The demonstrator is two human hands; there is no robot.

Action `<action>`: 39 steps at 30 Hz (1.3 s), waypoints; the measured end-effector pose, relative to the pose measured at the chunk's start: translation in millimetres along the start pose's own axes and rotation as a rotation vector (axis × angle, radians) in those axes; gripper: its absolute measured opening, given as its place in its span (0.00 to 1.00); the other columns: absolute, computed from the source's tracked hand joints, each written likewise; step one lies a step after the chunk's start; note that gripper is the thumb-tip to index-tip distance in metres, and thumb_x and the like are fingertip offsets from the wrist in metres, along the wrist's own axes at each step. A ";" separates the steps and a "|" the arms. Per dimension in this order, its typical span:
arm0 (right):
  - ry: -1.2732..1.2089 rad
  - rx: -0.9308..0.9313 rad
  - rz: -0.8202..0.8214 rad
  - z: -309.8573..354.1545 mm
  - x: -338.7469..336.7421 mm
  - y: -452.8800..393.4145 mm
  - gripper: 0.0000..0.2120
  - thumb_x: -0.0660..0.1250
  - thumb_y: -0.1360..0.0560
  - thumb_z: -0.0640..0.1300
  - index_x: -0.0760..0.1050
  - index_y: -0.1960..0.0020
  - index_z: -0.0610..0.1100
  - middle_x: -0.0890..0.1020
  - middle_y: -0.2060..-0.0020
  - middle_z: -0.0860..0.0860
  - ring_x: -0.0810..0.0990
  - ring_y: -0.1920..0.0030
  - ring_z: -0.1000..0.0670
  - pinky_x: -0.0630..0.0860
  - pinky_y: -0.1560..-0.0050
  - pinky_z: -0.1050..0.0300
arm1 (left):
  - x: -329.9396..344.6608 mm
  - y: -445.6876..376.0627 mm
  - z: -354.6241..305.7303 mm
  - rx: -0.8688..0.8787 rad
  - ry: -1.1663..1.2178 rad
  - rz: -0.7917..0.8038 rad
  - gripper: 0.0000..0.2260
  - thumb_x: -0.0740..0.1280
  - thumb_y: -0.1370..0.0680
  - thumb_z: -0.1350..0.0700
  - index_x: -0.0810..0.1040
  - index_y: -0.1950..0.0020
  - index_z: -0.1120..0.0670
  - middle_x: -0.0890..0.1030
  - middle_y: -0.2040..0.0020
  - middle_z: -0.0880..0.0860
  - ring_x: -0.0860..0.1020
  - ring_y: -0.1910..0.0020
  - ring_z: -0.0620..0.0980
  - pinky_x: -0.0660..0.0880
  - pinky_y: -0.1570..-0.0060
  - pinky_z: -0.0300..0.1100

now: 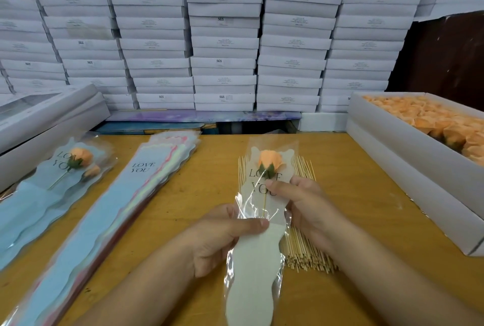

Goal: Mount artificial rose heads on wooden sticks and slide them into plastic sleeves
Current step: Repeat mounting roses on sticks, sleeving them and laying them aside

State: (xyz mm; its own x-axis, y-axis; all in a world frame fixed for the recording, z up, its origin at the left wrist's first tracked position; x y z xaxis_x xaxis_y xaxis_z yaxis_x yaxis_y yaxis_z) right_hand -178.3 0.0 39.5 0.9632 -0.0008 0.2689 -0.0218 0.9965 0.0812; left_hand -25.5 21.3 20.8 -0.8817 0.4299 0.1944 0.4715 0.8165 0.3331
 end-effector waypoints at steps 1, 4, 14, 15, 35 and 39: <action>-0.007 0.021 0.012 -1.4 0.7 -0.1 0.05 0.74 0.26 0.38 0.80 0.52 0.38 0.87 0.58 0.41 0.86 0.63 0.45 0.79 0.69 0.57 | -1.1 -0.2 0.9 -0.003 -0.009 -0.009 0.23 0.78 0.33 0.58 0.80 0.41 0.66 0.86 0.54 0.60 0.85 0.63 0.52 0.79 0.66 0.39; 0.008 0.056 0.030 -2.8 1.1 -0.8 0.08 0.73 0.26 0.37 0.80 0.48 0.36 0.87 0.56 0.40 0.86 0.59 0.42 0.82 0.63 0.52 | 1.4 2.1 0.6 -0.011 -0.015 -0.027 0.26 0.79 0.33 0.58 0.78 0.39 0.66 0.86 0.53 0.60 0.85 0.61 0.53 0.80 0.62 0.42; -0.015 0.012 -0.043 3.7 -7.9 -3.9 0.06 0.73 0.26 0.36 0.80 0.50 0.37 0.87 0.57 0.41 0.86 0.58 0.42 0.81 0.59 0.51 | 8.5 5.7 1.0 -0.034 -0.046 0.052 0.19 0.77 0.28 0.63 0.81 0.38 0.63 0.85 0.46 0.62 0.85 0.52 0.56 0.82 0.48 0.50; -0.021 0.010 -0.052 3.9 -9.0 -3.9 0.07 0.73 0.26 0.36 0.80 0.49 0.37 0.87 0.56 0.41 0.86 0.58 0.42 0.81 0.58 0.51 | 8.0 4.7 2.0 -0.031 -0.047 0.061 0.17 0.76 0.27 0.63 0.81 0.40 0.63 0.85 0.47 0.61 0.85 0.53 0.55 0.82 0.49 0.49; -0.029 0.056 -0.007 0.0 -11.3 -8.3 0.10 0.72 0.28 0.32 0.81 0.47 0.38 0.87 0.53 0.42 0.87 0.56 0.44 0.82 0.63 0.54 | 5.8 1.5 4.5 -0.028 -0.035 0.055 0.13 0.72 0.26 0.67 0.81 0.42 0.64 0.86 0.50 0.61 0.86 0.59 0.53 0.83 0.63 0.41; -0.040 0.048 0.007 -0.2 -10.1 -8.0 0.11 0.72 0.28 0.32 0.81 0.46 0.38 0.87 0.53 0.42 0.87 0.56 0.44 0.83 0.62 0.53 | 4.8 1.5 4.4 -0.023 -0.031 0.042 0.14 0.73 0.27 0.68 0.81 0.41 0.66 0.86 0.50 0.62 0.86 0.59 0.54 0.84 0.60 0.44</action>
State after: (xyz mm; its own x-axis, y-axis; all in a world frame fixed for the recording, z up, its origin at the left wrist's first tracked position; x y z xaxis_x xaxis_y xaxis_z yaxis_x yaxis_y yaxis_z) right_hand -187.8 -7.9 35.9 0.9513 0.0013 0.3081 -0.0419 0.9913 0.1250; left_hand -29.1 26.3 18.2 -0.8609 0.4758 0.1799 0.5082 0.7884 0.3468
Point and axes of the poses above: each hand's wrist, its own y-axis away from the middle knuckle, its own x-axis out of the palm, z = x × y, the point moved 6 cm from there along -y, towards the middle knuckle
